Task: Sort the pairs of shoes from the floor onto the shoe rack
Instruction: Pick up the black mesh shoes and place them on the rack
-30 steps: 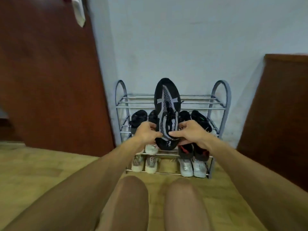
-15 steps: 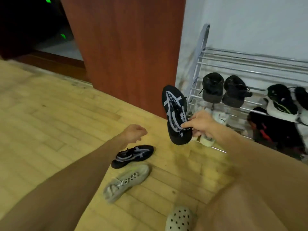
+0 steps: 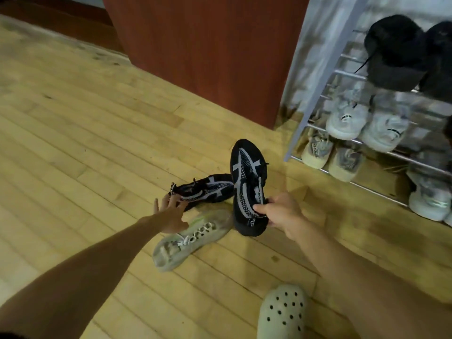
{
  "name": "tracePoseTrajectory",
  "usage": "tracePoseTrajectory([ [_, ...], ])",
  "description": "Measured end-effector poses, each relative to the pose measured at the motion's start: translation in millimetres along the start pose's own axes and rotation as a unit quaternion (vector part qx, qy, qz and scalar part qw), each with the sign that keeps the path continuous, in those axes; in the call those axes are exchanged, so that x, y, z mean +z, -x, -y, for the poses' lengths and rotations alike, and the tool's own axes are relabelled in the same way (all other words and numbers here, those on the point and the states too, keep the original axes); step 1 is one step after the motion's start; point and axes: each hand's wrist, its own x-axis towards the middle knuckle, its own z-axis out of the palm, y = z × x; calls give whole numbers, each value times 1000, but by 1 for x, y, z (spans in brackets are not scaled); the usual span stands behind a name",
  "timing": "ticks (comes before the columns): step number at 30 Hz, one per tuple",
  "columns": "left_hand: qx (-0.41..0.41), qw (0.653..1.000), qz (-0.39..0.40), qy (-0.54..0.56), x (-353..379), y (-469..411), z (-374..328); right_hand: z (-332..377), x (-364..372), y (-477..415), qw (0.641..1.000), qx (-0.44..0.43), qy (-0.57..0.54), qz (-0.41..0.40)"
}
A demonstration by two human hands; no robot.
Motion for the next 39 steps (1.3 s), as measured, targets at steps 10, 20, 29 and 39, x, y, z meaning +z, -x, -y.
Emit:
tracePoseTrajectory([
  [10,-127,943,-74,299,-10,-55,-8,-61,-9,-21,996,36,79,-30],
  [20,-158,963,-9,219,22,-36,-14,-85,-18,-8,996,65,60,1],
  [29,-143,934,10,326,-12,2,-26,-57,-27,16,999,29,17,-11],
  [39,-80,842,-42,532,-95,101,-52,14,-91,82,997,-44,-12,-67],
])
